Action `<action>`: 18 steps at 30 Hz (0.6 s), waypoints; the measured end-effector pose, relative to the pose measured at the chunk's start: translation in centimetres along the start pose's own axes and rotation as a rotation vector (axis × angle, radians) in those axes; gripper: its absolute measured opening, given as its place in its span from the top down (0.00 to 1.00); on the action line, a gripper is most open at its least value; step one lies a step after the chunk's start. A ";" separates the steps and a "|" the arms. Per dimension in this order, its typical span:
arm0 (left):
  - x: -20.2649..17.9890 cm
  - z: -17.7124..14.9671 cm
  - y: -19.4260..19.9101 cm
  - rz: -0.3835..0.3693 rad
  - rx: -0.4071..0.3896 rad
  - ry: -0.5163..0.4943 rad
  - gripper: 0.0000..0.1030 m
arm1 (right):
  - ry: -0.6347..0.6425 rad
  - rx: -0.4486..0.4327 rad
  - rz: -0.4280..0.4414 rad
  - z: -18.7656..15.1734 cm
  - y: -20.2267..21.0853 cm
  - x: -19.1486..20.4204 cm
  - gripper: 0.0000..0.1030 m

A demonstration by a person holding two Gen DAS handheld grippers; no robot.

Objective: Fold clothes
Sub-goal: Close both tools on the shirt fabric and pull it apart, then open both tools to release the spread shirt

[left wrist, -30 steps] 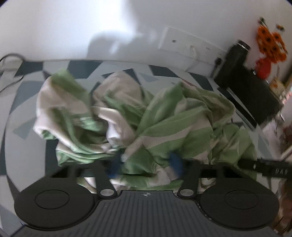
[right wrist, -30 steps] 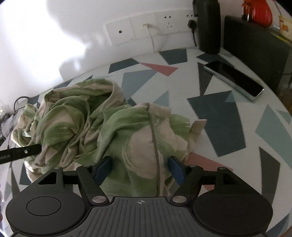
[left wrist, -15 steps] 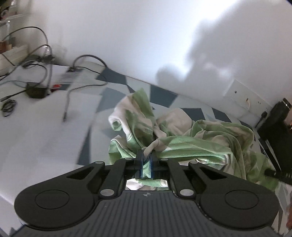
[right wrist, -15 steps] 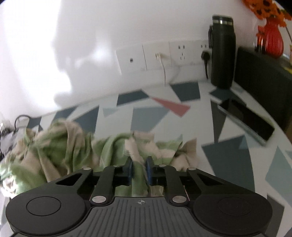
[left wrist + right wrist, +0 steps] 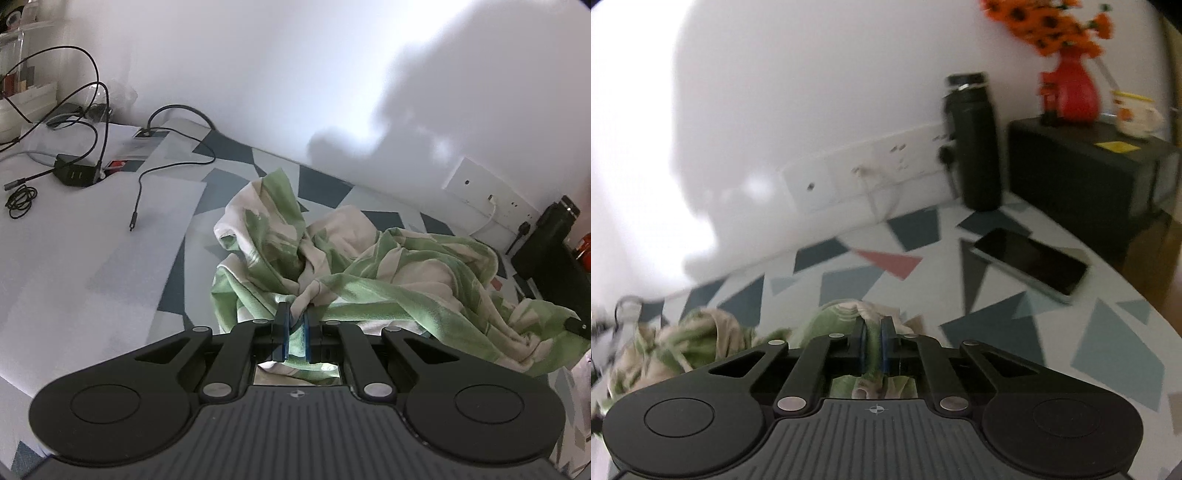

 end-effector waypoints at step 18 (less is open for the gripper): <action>-2.0 -1.9 -1.1 -0.253 0.139 -0.094 0.42 | 0.015 0.114 -0.220 -4.5 0.2 -3.3 0.92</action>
Point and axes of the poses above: each gripper's, at about its wrist camera, not at the fingertips, and y roughly against the way its jaws point, x to its left, z to its top, the point moved 1 cm from there along -y, roughly the way its jaws point, and after that the axes turned 5 degrees about -x, right-handed, at the moved point
